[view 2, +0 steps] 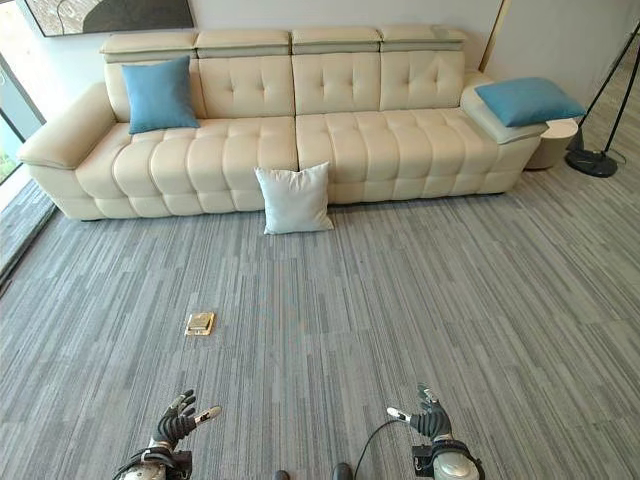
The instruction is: Pick up all the scattered cushions and arrange them neatly on the sofa.
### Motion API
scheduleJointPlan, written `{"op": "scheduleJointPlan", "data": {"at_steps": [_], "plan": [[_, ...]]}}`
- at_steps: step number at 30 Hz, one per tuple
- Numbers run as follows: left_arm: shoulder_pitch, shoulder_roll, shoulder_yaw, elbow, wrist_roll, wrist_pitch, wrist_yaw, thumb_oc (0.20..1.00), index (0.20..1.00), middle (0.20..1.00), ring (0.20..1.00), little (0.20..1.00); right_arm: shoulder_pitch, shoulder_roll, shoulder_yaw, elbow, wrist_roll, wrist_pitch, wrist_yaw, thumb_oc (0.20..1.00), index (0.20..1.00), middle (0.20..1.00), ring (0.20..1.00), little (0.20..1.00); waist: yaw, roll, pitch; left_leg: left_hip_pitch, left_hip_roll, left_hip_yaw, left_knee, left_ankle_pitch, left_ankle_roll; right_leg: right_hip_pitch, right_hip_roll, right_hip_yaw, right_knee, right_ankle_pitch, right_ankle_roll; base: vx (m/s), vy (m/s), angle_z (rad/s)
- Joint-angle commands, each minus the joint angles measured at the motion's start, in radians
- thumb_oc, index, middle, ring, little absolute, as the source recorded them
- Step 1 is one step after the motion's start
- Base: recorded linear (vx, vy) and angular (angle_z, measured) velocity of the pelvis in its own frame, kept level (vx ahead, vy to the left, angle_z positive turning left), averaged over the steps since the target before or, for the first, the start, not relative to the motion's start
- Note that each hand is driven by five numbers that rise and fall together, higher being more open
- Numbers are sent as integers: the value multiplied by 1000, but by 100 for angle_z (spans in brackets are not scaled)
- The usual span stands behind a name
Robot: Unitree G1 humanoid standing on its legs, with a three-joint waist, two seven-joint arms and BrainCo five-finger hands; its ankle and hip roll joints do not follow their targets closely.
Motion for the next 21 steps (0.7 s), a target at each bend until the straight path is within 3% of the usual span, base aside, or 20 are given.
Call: {"op": "scheduleJointPlan", "data": {"at_steps": [1, 13, 21], "plan": [[-73, 29, -24, -21, 28, -30, 9, 1000, 1000, 1000, 1000, 1000, -49, -17, -21, -47, 7, -41, -23, 1000, 1000, 1000, 1000, 1000, 4, -15, 50, 34, -1, 5, 1, -94, -35, 60, -33, -11, 2, -164, 72, -63, 16, 3], [-125, 34, -47, -33, 14, -51, 43, 1000, 1000, 1000, 1000, 1000, -96, -18, -2, -60, 41, -68, -41, 1000, 1000, 1000, 1000, 1000, 1, -13, 112, -41, -5, -9, 1, -69, -31, -15, -36, -13, 2, -140, 70, -12, 8, 0], [-136, 36, -45, -29, 16, -51, 67, 1000, 1000, 1000, 1000, 1000, -133, -16, 23, -24, 9, -47, -63, 1000, 1000, 1000, 1000, 1000, 12, -21, 103, -42, -13, 3, 1, -85, -13, -18, -43, -2, 2, -144, 75, 67, 34, 1]]}}
